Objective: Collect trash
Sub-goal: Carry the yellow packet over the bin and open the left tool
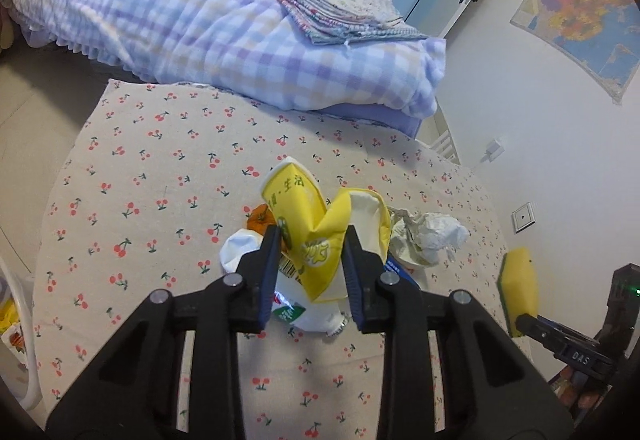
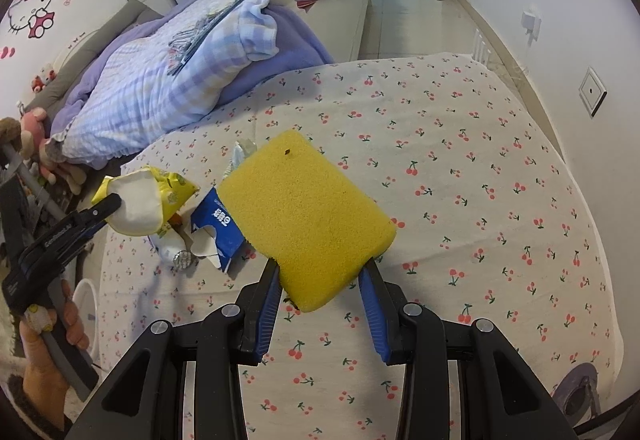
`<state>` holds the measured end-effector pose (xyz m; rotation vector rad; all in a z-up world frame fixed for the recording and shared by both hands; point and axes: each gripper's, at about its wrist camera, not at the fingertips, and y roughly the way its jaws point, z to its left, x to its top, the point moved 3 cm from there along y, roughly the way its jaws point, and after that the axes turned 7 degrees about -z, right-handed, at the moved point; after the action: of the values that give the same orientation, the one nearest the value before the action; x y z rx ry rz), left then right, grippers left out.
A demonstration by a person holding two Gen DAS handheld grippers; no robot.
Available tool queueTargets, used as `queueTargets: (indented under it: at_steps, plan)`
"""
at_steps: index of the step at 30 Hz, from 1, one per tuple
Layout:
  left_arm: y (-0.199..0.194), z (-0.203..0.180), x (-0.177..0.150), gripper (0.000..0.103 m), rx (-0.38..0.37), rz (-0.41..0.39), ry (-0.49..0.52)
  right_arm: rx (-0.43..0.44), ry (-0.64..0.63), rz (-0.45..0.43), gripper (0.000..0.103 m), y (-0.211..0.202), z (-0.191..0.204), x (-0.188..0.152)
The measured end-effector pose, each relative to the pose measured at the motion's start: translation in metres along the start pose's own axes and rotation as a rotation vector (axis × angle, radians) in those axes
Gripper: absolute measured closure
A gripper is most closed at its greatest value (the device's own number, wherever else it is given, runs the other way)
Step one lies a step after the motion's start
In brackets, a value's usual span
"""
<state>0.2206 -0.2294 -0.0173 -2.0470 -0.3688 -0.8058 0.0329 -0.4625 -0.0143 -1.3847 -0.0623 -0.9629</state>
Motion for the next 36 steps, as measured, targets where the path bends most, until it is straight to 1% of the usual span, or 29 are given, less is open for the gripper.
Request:
queueTargets:
  at_steps: [3,7,12,15,18,20,23,27,36]
  plan:
    - [-0.018,0.001,-0.001,0.071,0.004,-0.01,0.02,0.013,-0.008,-0.006,0.063,-0.003,0.008,0.0]
    - [-0.043,0.012,-0.005,0.071,0.03,-0.017,0.023,0.03,-0.028,-0.013,0.063,-0.007,0.024,-0.001]
    - [-0.071,0.038,-0.018,0.071,0.072,-0.006,-0.009,0.051,-0.068,-0.012,0.063,-0.009,0.05,-0.007]
    - [-0.089,0.055,-0.026,0.071,0.092,-0.015,-0.019,0.067,-0.094,-0.01,0.063,-0.01,0.067,-0.012]
    - [-0.105,0.071,-0.033,0.071,0.13,-0.035,-0.012,0.082,-0.121,-0.005,0.063,-0.01,0.085,-0.018]
    - [-0.114,0.081,-0.037,0.071,0.162,-0.032,-0.015,0.09,-0.14,0.001,0.063,-0.008,0.097,-0.022]
    - [-0.128,0.093,-0.039,0.07,0.189,-0.043,-0.021,0.104,-0.171,0.017,0.063,-0.004,0.118,-0.029]
    - [-0.149,0.113,-0.04,0.07,0.247,-0.07,-0.012,0.132,-0.217,0.044,0.063,0.002,0.147,-0.041]
    - [-0.181,0.169,-0.047,0.069,0.343,-0.075,-0.09,0.171,-0.286,0.077,0.063,0.015,0.203,-0.062]
